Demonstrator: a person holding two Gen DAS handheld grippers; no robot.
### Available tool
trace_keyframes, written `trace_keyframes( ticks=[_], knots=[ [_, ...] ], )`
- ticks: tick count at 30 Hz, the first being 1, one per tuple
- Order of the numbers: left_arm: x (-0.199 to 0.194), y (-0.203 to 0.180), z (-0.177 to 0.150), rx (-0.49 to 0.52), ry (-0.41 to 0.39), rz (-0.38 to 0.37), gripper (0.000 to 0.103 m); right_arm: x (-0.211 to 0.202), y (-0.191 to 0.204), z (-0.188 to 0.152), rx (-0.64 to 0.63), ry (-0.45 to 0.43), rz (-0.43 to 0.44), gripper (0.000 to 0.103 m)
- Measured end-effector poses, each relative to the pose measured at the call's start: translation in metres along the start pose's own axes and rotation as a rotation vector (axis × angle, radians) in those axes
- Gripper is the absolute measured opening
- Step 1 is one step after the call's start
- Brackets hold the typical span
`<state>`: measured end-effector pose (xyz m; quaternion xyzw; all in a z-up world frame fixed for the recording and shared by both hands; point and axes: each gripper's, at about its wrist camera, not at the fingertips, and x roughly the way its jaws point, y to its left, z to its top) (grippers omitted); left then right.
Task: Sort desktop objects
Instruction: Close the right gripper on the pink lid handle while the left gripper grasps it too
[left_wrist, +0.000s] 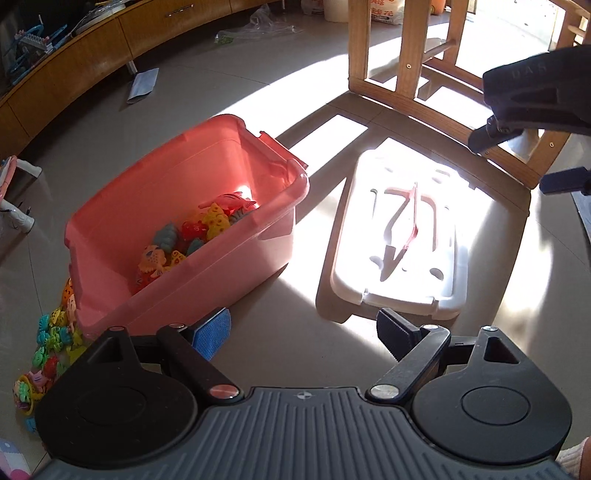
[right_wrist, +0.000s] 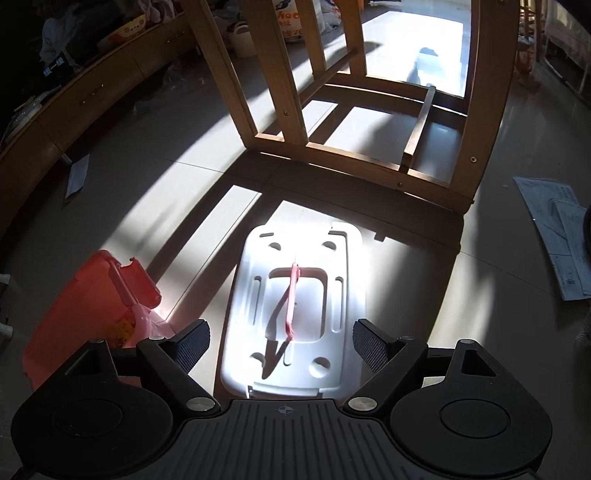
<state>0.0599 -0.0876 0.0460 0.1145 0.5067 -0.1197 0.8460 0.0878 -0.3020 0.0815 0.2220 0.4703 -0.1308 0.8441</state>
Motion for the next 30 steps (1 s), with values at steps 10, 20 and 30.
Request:
trace_keyframes(
  ticks=[10, 20, 30],
  knots=[
    [0.062, -0.022, 0.001, -0.006, 0.055, -0.043, 0.088, 0.093, -0.016, 0.040, 0.044, 0.129, 0.010, 0.060],
    [0.109, -0.038, 0.018, -0.013, 0.102, -0.085, 0.088, 0.156, -0.010, 0.055, 0.021, 0.229, 0.002, 0.055],
    [0.135, -0.080, 0.038, 0.078, 0.090, -0.133, 0.088, 0.190, -0.015, 0.067, -0.031, 0.336, 0.026, 0.056]
  ],
)
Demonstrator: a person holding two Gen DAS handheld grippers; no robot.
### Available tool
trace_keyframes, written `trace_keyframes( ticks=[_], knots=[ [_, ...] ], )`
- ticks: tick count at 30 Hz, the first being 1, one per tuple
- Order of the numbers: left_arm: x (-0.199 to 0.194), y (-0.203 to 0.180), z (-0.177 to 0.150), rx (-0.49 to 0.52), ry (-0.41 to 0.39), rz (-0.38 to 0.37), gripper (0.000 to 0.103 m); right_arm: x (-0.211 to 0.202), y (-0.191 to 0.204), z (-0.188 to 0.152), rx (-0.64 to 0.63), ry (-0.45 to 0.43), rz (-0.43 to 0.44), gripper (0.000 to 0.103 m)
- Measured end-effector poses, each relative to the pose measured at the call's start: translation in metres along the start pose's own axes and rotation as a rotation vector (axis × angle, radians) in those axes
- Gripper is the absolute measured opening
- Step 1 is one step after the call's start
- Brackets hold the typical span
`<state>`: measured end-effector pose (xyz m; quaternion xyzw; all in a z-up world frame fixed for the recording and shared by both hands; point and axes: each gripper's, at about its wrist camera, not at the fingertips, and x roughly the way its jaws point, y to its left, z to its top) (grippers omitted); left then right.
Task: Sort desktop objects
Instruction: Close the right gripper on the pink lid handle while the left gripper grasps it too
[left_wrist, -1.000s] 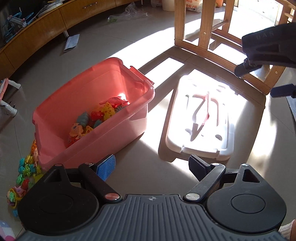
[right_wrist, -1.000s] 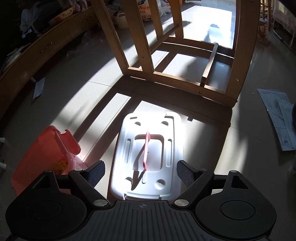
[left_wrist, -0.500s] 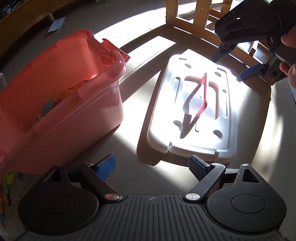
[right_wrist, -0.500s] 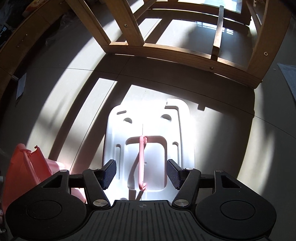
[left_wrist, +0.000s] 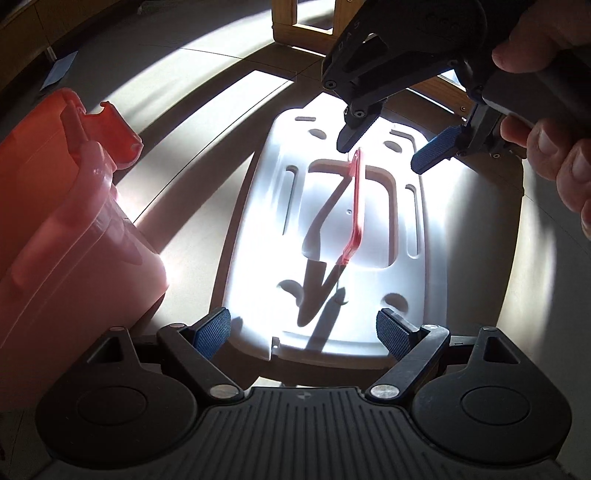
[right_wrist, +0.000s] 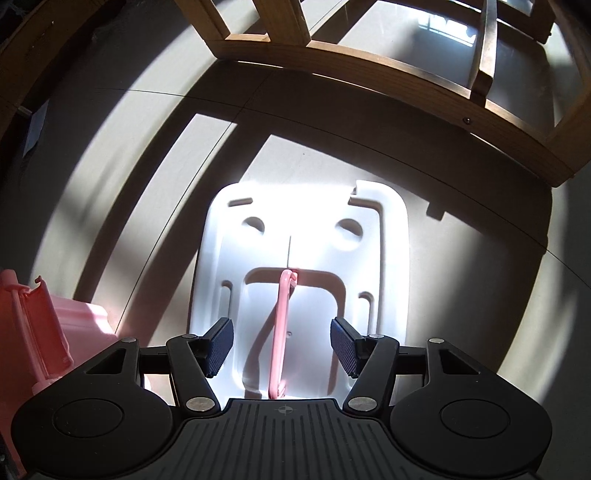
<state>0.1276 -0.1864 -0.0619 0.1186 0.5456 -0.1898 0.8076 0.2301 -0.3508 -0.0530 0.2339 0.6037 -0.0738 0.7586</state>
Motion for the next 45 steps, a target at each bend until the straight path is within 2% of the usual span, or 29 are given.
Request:
trace_keyframes(
  ticks=[4, 8, 11, 13, 18, 21, 24, 27, 29, 31, 35, 37, 40, 43, 45],
  knots=[
    [0.010, -0.014, 0.007, 0.053, -0.013, 0.004, 0.088, 0.008, -0.001, 0.007, -0.023, 0.038, 0.004, 0.056],
    [0.016, -0.022, 0.016, 0.046, -0.046, -0.008, 0.088, 0.019, -0.001, 0.012, -0.035, 0.064, 0.011, 0.055],
    [0.025, -0.028, 0.024, 0.063, -0.042, -0.011, 0.087, 0.025, -0.001, 0.016, -0.038, 0.076, 0.016, 0.053],
    [0.031, -0.030, 0.029, 0.073, -0.021, -0.029, 0.078, 0.030, -0.002, 0.019, -0.037, 0.085, 0.019, 0.050],
    [0.046, -0.030, 0.036, 0.068, 0.017, -0.022, 0.069, 0.040, -0.001, 0.024, -0.043, 0.099, 0.021, 0.044],
    [0.053, -0.029, 0.038, 0.077, 0.030, -0.009, 0.058, 0.046, 0.000, 0.025, -0.052, 0.112, 0.021, 0.038],
    [0.060, -0.027, 0.040, 0.083, 0.055, -0.012, 0.049, 0.052, 0.002, 0.024, -0.050, 0.119, 0.027, 0.036],
    [0.061, -0.027, 0.041, 0.080, 0.050, -0.016, 0.048, 0.057, 0.005, 0.023, -0.060, 0.124, 0.021, 0.036],
    [0.061, -0.029, 0.041, 0.093, 0.045, -0.010, 0.045, 0.060, 0.006, 0.023, -0.067, 0.123, 0.014, 0.032],
    [0.062, -0.030, 0.042, 0.111, 0.042, -0.011, 0.036, 0.063, 0.007, 0.023, -0.068, 0.122, 0.013, 0.029],
    [0.064, -0.031, 0.044, 0.118, 0.053, -0.025, 0.030, 0.069, 0.005, 0.024, -0.063, 0.130, 0.009, 0.023],
    [0.065, -0.031, 0.044, 0.124, 0.064, -0.034, 0.021, 0.072, 0.003, 0.024, -0.052, 0.138, 0.012, 0.021],
    [0.067, -0.030, 0.044, 0.125, 0.073, -0.045, 0.018, 0.074, 0.002, 0.025, -0.050, 0.131, 0.021, 0.018],
    [0.067, -0.029, 0.044, 0.121, 0.070, -0.047, 0.018, 0.075, 0.007, 0.027, -0.085, 0.129, 0.000, 0.010],
    [0.067, -0.027, 0.044, 0.118, 0.069, -0.050, 0.016, 0.075, 0.007, 0.027, -0.073, 0.124, 0.008, 0.010]
  ],
)
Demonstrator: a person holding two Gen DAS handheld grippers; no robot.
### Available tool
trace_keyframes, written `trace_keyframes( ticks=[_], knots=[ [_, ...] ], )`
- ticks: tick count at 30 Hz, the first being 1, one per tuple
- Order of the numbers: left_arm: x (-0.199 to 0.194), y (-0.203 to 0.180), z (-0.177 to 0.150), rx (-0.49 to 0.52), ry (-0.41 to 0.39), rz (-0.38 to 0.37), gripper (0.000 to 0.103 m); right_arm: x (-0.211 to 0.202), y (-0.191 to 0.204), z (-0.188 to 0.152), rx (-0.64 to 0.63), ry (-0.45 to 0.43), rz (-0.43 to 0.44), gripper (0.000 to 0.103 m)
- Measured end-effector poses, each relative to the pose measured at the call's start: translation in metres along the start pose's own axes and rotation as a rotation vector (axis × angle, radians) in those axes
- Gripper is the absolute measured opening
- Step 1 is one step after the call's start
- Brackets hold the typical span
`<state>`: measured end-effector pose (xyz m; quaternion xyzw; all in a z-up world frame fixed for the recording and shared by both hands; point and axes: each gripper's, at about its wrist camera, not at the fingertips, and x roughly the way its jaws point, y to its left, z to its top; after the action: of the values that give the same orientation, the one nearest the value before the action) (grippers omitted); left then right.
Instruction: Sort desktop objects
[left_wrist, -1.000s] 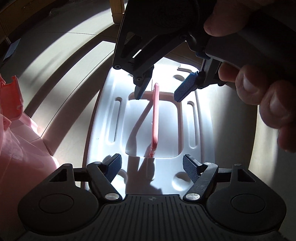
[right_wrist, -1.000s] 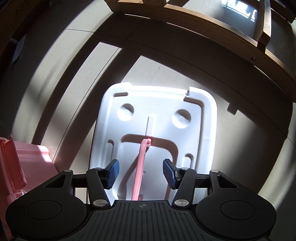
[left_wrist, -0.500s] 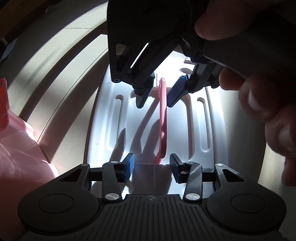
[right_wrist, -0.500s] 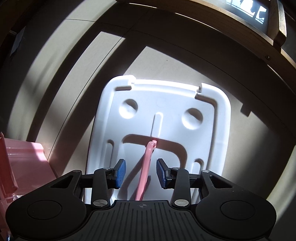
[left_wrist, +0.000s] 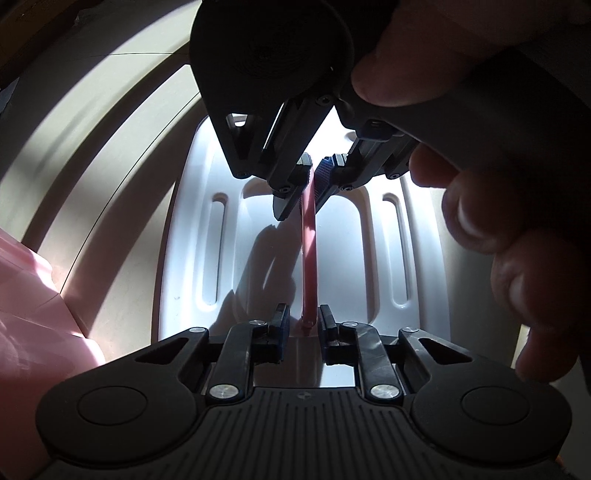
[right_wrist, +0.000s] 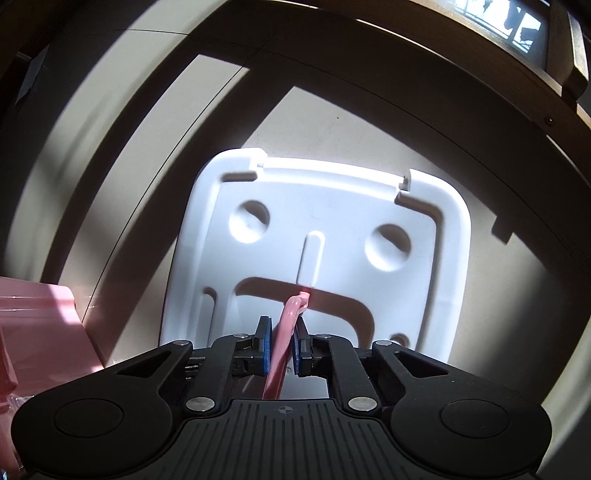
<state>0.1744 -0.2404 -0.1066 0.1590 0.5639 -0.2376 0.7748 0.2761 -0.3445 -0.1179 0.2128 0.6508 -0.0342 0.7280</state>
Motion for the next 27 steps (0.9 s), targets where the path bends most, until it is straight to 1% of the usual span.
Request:
trace_keyframes(
  ticks=[6, 11, 14, 18, 23, 27],
  knots=[
    [-0.004, 0.002, -0.002, -0.001, 0.006, -0.010, 0.010, 0.000, 0.000, 0.000, 0.024, 0.002, 0.022, 0.009],
    [-0.017, 0.006, -0.003, 0.010, -0.004, -0.008, 0.009, -0.010, 0.003, -0.002, 0.043, -0.007, 0.046, 0.008],
    [-0.030, 0.008, -0.003, 0.015, -0.021, -0.007, 0.009, -0.024, 0.006, -0.003, 0.048, -0.023, 0.063, 0.008],
    [-0.052, 0.004, -0.005, 0.048, -0.046, -0.003, 0.009, -0.045, 0.007, -0.010, 0.049, -0.053, 0.081, 0.008],
    [-0.079, -0.007, -0.014, 0.086, -0.061, -0.007, 0.009, -0.074, 0.001, -0.027, 0.080, -0.084, 0.098, 0.009],
    [-0.101, -0.017, -0.020, 0.114, -0.081, -0.010, 0.009, -0.100, -0.003, -0.043, 0.082, -0.104, 0.091, 0.009]
  ],
)
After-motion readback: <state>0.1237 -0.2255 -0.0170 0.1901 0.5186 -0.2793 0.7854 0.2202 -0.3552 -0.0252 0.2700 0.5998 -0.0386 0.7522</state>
